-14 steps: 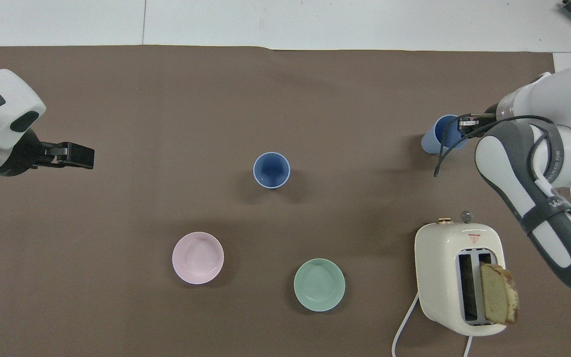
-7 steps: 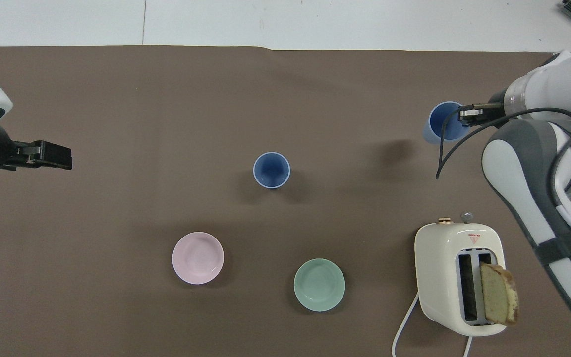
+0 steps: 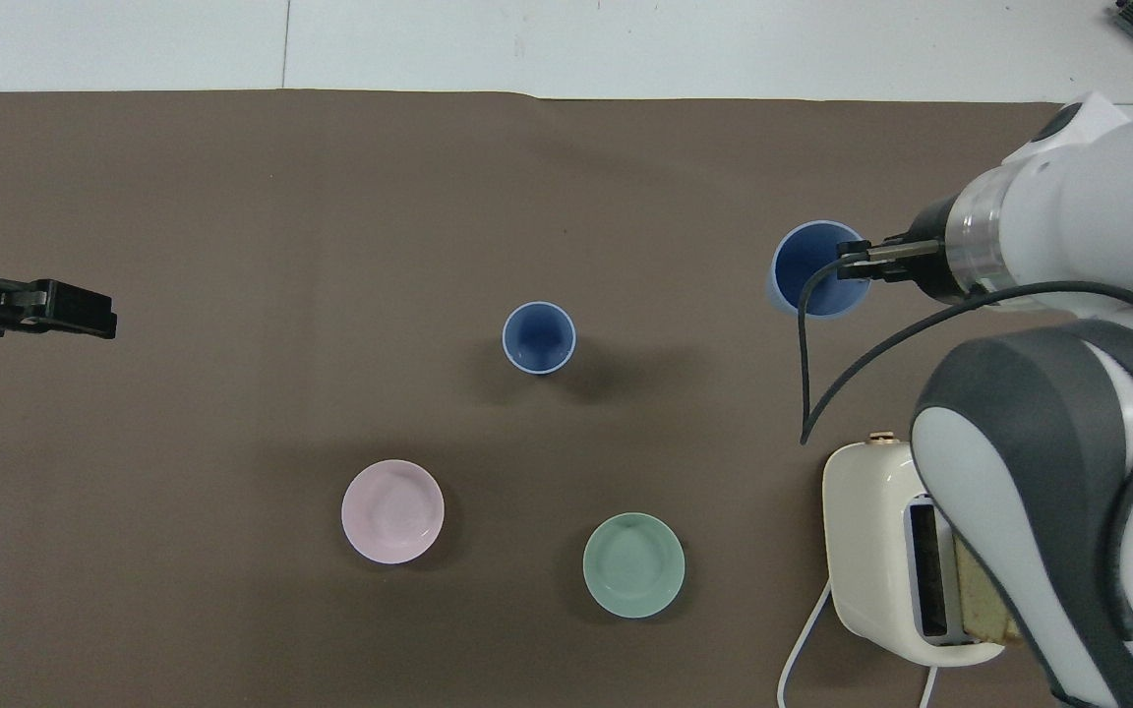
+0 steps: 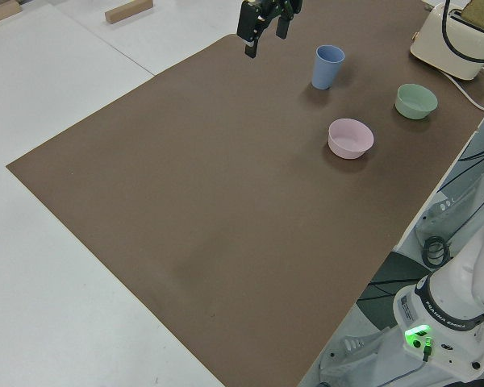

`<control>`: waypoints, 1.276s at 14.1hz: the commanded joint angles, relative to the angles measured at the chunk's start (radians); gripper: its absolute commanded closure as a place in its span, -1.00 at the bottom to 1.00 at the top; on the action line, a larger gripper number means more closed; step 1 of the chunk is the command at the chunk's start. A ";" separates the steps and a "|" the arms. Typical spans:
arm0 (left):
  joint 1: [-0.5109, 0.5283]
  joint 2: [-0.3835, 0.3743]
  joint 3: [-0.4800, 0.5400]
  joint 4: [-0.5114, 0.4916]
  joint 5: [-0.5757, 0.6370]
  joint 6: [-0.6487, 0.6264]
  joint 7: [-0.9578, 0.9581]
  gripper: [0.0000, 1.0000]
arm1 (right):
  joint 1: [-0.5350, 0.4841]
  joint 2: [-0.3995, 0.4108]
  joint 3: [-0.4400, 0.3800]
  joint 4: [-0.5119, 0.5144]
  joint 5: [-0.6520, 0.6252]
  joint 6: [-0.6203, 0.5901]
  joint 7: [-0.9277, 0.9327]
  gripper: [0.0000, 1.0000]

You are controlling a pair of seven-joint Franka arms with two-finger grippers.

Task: Stack blue cups with both arms
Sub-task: 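Carry the held cup over the center cup and lower it inside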

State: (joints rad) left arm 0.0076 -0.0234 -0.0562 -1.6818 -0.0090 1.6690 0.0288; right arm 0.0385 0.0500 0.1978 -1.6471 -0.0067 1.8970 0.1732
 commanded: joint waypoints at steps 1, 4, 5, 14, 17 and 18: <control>0.025 -0.033 -0.004 -0.047 -0.022 0.020 0.008 -1.00 | -0.008 0.008 0.026 -0.002 0.033 0.008 0.029 1.00; 0.025 -0.035 -0.004 0.009 -0.020 -0.023 0.011 -1.00 | 0.078 0.024 0.040 0.001 0.028 0.017 0.248 1.00; 0.023 -0.033 -0.004 0.054 -0.020 -0.079 0.011 -1.00 | 0.116 0.037 0.040 0.010 0.021 0.025 0.282 1.00; 0.009 -0.065 -0.017 0.117 -0.006 -0.198 0.016 -1.00 | 0.294 0.145 0.038 0.081 -0.024 0.054 0.563 1.00; 0.009 -0.072 -0.019 0.105 -0.009 -0.192 0.016 -1.00 | 0.302 0.163 0.040 0.076 -0.033 0.068 0.580 1.00; 0.009 -0.075 -0.019 0.103 -0.009 -0.193 0.014 -1.00 | 0.304 0.171 0.040 0.076 -0.035 0.083 0.583 1.00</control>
State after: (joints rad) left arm 0.0183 -0.0763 -0.0779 -1.5642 -0.0160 1.4916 0.0301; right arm 0.3432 0.1990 0.2374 -1.5943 -0.0246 1.9606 0.7361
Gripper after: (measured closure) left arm 0.000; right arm 0.952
